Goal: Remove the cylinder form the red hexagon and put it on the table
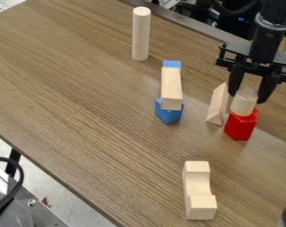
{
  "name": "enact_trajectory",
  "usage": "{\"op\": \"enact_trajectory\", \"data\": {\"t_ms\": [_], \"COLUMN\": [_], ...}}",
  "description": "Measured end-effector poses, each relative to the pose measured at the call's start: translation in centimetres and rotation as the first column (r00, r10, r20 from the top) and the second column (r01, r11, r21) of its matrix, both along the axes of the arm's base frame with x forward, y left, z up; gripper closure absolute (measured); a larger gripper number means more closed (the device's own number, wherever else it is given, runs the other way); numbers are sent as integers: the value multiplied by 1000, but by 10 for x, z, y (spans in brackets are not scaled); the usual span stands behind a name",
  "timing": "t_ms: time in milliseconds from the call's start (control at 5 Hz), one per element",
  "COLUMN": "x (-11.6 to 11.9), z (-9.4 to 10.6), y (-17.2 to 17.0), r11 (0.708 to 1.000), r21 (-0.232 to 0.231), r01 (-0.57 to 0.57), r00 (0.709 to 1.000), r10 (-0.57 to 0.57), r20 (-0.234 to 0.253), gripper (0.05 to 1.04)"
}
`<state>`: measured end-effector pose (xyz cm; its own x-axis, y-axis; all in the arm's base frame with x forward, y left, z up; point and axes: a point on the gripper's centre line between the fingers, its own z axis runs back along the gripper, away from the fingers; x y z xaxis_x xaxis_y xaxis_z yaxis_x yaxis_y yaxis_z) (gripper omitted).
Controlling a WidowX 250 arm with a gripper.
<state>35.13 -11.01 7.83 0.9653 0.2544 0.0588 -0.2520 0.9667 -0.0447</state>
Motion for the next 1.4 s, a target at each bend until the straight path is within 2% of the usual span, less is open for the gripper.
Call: {"op": "enact_trajectory", "data": {"t_ms": [600, 1000, 1400], "x": [-4, 2, 21], "z": [0, -2, -1], "y": [15, 64, 85], "r11": [997, 973, 954], "r21": [-24, -39, -52], "r01": [-67, -229, -295], "r00": [998, 973, 955], "r10": [67, 228, 295], "r20": [-19, -38, -2], "gripper": [571, 571, 571]}}
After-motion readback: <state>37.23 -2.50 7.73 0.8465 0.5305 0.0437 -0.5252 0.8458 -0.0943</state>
